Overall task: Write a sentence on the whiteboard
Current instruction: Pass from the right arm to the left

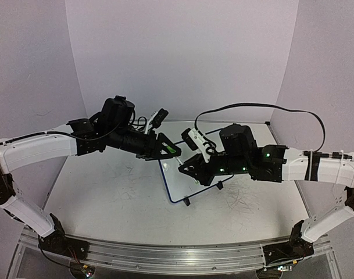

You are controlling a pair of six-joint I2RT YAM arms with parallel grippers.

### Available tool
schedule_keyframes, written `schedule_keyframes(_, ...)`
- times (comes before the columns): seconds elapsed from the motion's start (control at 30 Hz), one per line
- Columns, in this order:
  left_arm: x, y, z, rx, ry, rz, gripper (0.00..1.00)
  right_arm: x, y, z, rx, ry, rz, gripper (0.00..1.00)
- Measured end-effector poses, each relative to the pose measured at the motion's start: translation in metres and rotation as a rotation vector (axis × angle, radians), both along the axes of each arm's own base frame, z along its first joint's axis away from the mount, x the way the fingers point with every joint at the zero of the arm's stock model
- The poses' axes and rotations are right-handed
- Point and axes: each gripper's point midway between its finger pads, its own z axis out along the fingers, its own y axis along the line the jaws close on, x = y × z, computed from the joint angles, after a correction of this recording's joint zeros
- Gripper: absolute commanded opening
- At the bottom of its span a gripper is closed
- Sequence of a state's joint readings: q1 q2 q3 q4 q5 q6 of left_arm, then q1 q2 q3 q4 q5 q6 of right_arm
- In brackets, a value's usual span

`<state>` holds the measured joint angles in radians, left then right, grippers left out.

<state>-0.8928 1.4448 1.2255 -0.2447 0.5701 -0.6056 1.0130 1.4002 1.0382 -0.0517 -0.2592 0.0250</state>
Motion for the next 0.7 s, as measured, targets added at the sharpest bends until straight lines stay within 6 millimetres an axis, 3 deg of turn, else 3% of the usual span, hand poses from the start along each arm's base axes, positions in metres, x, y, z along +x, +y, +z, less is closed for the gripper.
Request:
schedule_keyframes(0.2,0.000,-0.001,0.000,-0.001,0.006,-0.003,0.29,-0.001,-0.001,-0.003,-0.020,-0.010,0.011,0.00)
schedule_keyframes(0.4,0.003,-0.004,-0.013,0.030,0.026,-0.006,0.15,-0.001,-0.002,-0.005,-0.027,-0.011,0.009,0.01)
schedule_keyframes(0.43,0.003,-0.004,-0.013,0.031,0.027,-0.007,0.10,-0.001,-0.003,-0.005,-0.031,-0.010,0.008,0.09)
schedule_keyframes(0.5,0.002,-0.005,-0.012,0.029,0.027,-0.013,0.00,0.000,-0.003,-0.006,-0.033,-0.010,-0.001,0.51)
schedule_keyframes(0.6,0.005,-0.004,-0.010,0.035,0.012,-0.005,0.00,0.007,-0.006,-0.004,-0.030,-0.007,-0.057,0.89)
schedule_keyframes(0.63,0.007,-0.003,-0.011,0.041,0.005,0.002,0.00,0.010,-0.007,-0.004,-0.029,-0.004,-0.080,0.96)
schedule_keyframes(0.7,0.011,0.000,-0.014,0.057,-0.002,0.020,0.00,0.017,-0.011,-0.004,-0.026,0.004,-0.134,0.98)
